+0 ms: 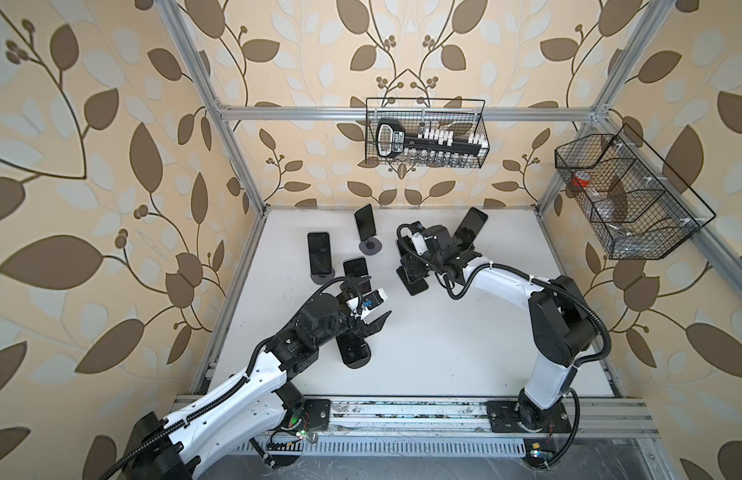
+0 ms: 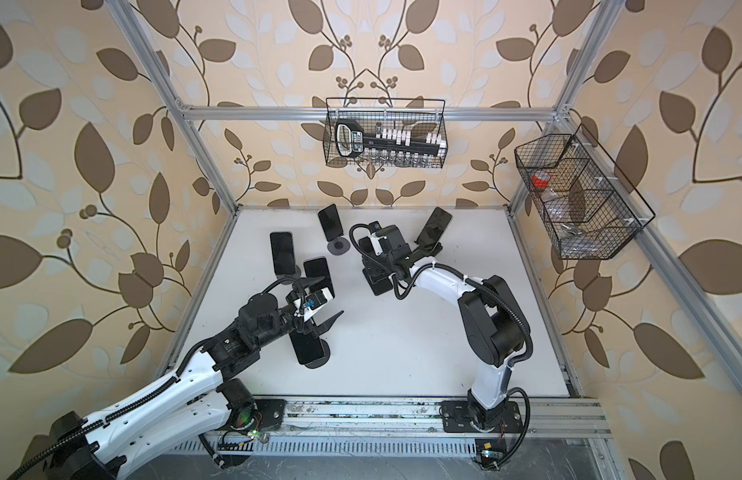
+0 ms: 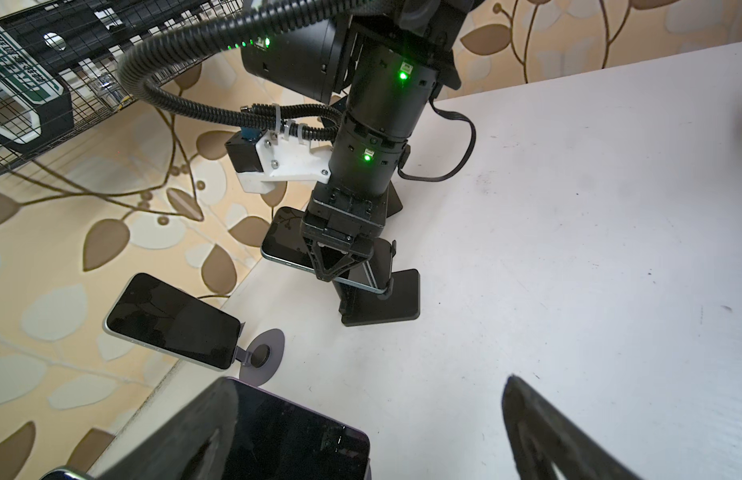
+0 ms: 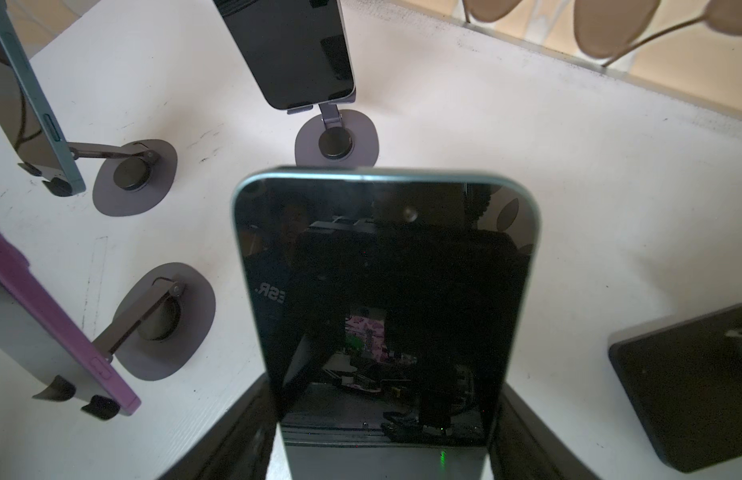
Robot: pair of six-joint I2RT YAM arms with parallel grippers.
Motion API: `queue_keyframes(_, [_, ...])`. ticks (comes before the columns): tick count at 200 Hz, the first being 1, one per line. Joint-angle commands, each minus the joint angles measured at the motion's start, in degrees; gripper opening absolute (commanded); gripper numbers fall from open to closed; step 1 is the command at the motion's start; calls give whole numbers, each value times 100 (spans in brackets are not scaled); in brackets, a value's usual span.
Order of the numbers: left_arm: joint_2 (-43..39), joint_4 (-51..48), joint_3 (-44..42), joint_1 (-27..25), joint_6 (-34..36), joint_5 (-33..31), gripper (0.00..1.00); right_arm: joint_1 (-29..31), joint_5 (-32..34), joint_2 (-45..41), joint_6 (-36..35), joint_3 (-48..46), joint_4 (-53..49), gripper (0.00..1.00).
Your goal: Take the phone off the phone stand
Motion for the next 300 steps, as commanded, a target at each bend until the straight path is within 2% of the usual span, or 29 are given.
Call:
queue_keyframes(1, [-83, 194, -15, -72, 110, -68, 99, 41, -62, -247, -92, 112, -2, 74])
queue_keyframes(85, [-85, 308, -136, -178, 214, -308, 99, 33, -130, -507, -125, -18, 166, 72])
queue_keyframes(192, [-208, 150, -175, -257, 298, -580, 99, 39, -219, -1296, -29, -426, 330, 70])
queue_keyframes(251, [-296, -190, 287, -257, -50, -237, 99, 31, -148, -1659, 401, -631, 238, 70])
queue_keyframes(300, [-424, -560, 711, -257, -185, 475, 99, 31, -208, -1886, 727, -821, 114, 70])
